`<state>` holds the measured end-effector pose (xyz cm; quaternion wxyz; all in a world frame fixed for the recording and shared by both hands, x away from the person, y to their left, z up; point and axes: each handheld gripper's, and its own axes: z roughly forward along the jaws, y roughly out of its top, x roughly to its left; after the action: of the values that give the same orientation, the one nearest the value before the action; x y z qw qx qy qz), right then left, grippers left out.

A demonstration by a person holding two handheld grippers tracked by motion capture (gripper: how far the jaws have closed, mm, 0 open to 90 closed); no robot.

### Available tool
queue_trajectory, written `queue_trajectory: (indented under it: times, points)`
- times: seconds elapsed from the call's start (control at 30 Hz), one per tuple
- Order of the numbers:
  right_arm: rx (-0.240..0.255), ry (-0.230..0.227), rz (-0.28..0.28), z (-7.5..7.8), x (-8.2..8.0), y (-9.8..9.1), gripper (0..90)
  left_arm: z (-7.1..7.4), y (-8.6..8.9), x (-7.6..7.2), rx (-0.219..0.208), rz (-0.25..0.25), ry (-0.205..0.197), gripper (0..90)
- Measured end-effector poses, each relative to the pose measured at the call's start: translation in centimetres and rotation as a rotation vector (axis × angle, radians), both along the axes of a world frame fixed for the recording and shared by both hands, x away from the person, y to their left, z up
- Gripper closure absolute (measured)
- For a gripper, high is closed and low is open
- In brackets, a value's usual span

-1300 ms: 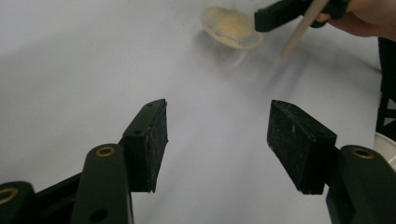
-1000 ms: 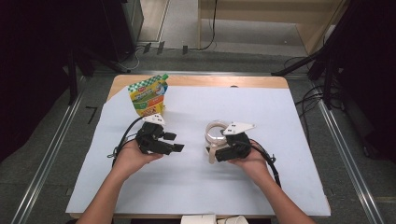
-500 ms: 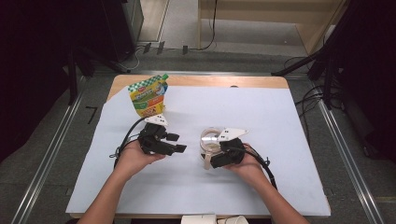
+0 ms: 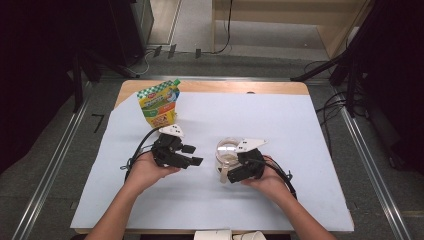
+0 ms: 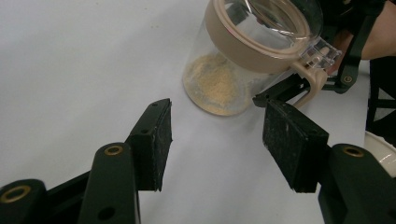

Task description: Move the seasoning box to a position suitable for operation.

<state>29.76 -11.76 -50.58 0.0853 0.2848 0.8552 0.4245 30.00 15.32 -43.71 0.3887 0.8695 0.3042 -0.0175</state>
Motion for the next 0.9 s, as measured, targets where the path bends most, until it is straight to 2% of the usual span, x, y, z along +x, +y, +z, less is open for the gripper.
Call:
queue_trajectory:
  times: [0.07, 0.1, 0.17, 0.23, 0.3, 0.4, 0.43, 0.53, 0.6, 0.7, 0.73, 0.8, 0.9]
  points:
    - [-0.026, -0.001, 0.007, -0.4, 0.1, -0.3, 3.6, 0.0, -0.1, -0.1, 0.003, -0.004, -0.003, 43.3]
    - [-0.021, 0.016, 0.014, -0.5, 0.2, -0.5, 3.6, 0.0, -0.1, -0.1, 0.0, -0.005, -0.003, 43.3]
    - [-0.008, 0.014, 0.033, -0.5, 0.3, -0.9, 3.6, 0.0, -0.1, -0.1, -0.001, -0.007, -0.005, 43.3]
    - [0.008, 0.019, 0.034, -0.1, 0.1, -1.3, 4.5, 0.0, -0.1, -0.1, -0.004, -0.004, -0.005, 43.3]
    - [0.002, 0.024, 0.028, 0.2, -0.1, -1.8, 5.2, 0.0, -0.1, 0.0, -0.018, 0.004, 0.015, 43.4]
    - [-0.003, 0.033, 0.013, 0.6, -0.5, -2.9, 6.8, 0.0, -0.2, -0.1, -0.025, 0.002, 0.022, 47.1]
    - [-0.004, 0.022, 0.006, 0.9, -0.7, -3.4, 8.8, 0.0, -0.3, -0.1, -0.028, -0.002, 0.023, 47.7]
    - [-0.02, -0.027, -0.013, 2.1, -1.7, -5.0, 25.2, 0.1, -0.5, -0.2, -0.043, -0.005, 0.042, 52.5]
    - [-0.023, -0.046, -0.014, 2.9, -2.4, -5.9, 45.7, 0.2, -0.8, -0.1, -0.052, -0.01, 0.053, 58.4]
    - [0.018, -0.053, -0.031, 4.0, -3.2, -6.6, 53.2, 0.2, -1.2, -0.2, -0.069, -0.035, 0.055, 67.5]
    - [0.046, -0.052, -0.033, 4.4, -3.5, -6.8, 54.9, 0.2, -1.4, -0.2, -0.07, -0.043, 0.055, 71.1]
    - [0.071, -0.05, -0.049, 4.9, -3.9, -6.8, 64.1, 0.2, -1.6, -0.5, -0.077, -0.074, 0.043, 79.0]
    - [0.099, -0.064, -0.075, 5.7, -4.2, -6.5, 73.2, 0.1, -2.1, -0.7, -0.067, -0.099, 0.039, 85.6]
